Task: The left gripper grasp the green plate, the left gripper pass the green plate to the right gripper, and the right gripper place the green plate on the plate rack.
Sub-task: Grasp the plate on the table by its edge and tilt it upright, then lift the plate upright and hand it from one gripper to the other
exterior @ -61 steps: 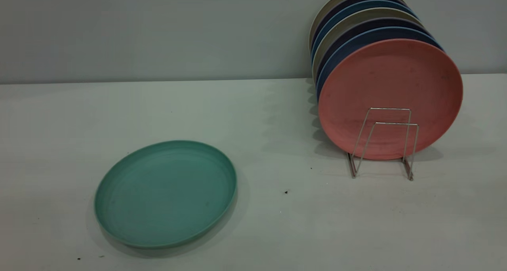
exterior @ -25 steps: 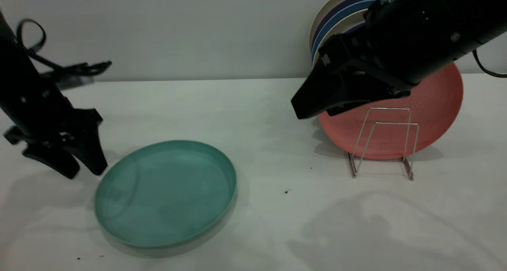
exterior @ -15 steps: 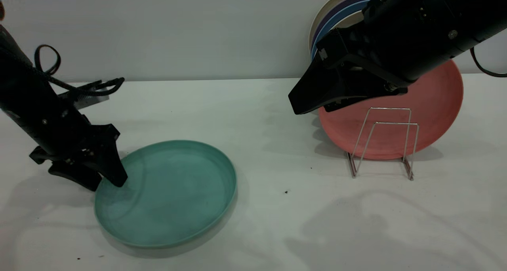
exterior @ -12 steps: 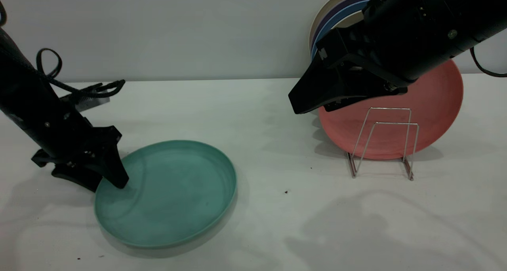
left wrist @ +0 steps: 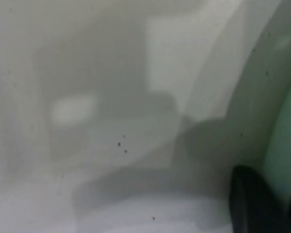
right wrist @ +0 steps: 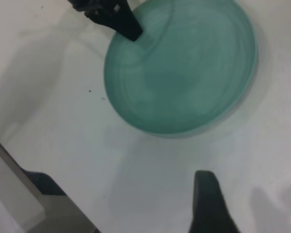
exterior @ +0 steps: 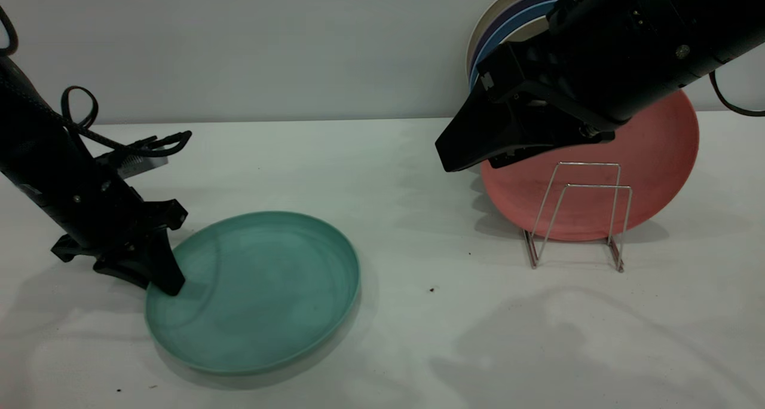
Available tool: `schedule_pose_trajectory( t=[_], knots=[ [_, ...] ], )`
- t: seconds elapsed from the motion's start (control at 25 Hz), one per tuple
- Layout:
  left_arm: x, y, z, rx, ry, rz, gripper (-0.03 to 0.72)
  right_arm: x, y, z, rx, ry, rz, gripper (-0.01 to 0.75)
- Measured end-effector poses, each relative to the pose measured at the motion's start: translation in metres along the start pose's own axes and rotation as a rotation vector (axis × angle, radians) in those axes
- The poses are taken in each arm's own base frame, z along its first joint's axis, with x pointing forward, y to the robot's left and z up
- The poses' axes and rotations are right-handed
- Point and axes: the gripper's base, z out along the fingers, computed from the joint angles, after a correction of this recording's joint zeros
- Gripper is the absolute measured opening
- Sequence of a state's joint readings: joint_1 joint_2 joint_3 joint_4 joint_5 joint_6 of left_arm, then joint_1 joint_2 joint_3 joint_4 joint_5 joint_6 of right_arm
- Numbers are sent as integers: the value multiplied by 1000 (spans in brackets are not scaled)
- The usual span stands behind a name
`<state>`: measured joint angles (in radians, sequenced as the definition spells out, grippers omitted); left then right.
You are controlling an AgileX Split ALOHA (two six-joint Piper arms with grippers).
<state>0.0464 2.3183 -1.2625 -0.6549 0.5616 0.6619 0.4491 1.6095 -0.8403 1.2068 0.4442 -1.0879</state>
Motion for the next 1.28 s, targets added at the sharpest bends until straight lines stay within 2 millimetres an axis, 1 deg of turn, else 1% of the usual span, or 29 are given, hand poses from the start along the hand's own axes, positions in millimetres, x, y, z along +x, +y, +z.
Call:
schedule_pose_trajectory(
  t=[0.08, 0.2, 0.36, 0.48, 0.56, 0.72, 0.84, 0.96, 1.16, 1.28],
  knots=[
    [0, 0, 0, 3, -2, -4, 34, 0, 0, 0, 1, 0, 0, 477],
    [0, 0, 0, 5, -2, -2, 31, 0, 0, 0, 4, -2, 0, 477],
    [0, -3, -2, 20, 2, 58, 30, 0, -1, 1, 5, 0, 12, 477],
    [-3, -8, -12, 35, -26, 124, 22, 3, -3, 7, 2, 21, 27, 477],
    [-7, -14, -24, 42, -62, 215, 20, 8, -6, 14, -2, 49, 38, 477],
    [-12, -31, -46, 113, -142, 381, 20, 14, -14, 28, -20, 106, 66, 477],
    [-14, -43, -61, 166, -188, 498, 20, 7, -25, 36, -60, 123, 97, 477],
    [-14, -51, -70, 216, -217, 542, 20, -5, -35, 39, -107, 122, 119, 477],
    [-14, -60, -77, 270, -246, 546, 20, -19, -37, 47, -214, 136, 124, 477],
    [-13, -70, -74, 285, -232, 572, 20, -20, -37, 53, -252, 137, 142, 477]
  ],
)
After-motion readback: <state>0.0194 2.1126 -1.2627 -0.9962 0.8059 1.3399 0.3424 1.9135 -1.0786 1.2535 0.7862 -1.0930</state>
